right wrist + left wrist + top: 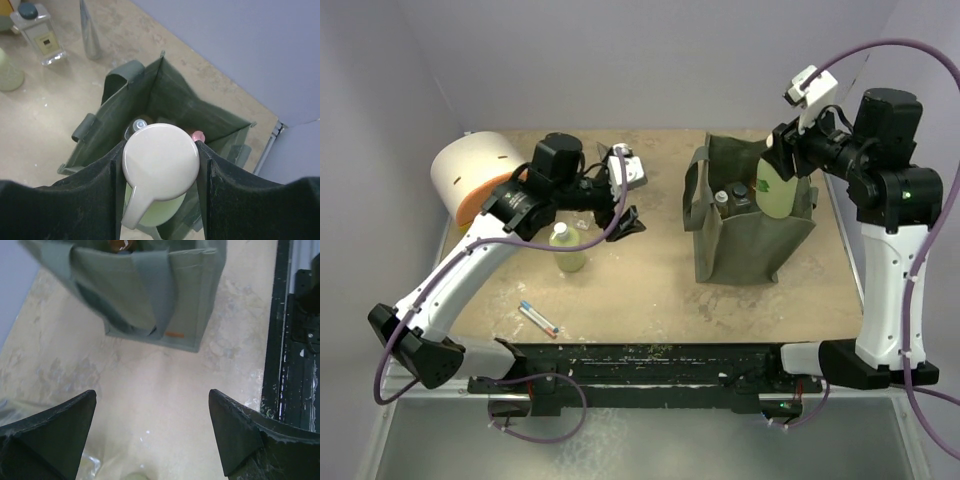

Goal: Place the personal care products into the canvas bag
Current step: Place the care product in the canvas bag.

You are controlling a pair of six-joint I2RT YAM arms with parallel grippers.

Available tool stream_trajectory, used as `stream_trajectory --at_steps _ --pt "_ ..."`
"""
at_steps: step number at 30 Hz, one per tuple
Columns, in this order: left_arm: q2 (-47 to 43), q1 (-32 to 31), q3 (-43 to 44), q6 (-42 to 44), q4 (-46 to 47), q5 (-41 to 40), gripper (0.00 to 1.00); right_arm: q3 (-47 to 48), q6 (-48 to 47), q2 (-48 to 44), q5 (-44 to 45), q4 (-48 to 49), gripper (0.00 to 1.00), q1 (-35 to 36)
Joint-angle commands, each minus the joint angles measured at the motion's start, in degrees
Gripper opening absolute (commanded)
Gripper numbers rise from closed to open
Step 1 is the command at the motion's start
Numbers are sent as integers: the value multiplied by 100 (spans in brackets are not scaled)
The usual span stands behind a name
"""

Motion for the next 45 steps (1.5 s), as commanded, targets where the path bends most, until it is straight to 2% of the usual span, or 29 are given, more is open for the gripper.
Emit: stream_trajectory --at_steps 1,5,14,25,34,39,45 --pt "229 -562 552 293 252 280 96 -122 -476 -147 -575 1141 0 -158" --pt "457 -957 805 247 322 298 96 -52 -469 -45 -690 1170 0 -230" --pt "1165 -1652 1500 456 258 118 97 776 -235 307 -637 1114 0 -357" --pt "2277 -2437 2650 634 238 -484 95 -256 -130 346 -483 1620 0 -843" --pt "2847 -2643 2921 603 345 -689 80 -1383 230 152 -94 2103 0 -878" --pt "2944 -2660 2912 607 357 -867 71 -1893 240 -40 389 2309 0 -881" --pt "2905 -2662 2797 620 364 -929 57 -2331 244 -153 500 2297 0 -878"
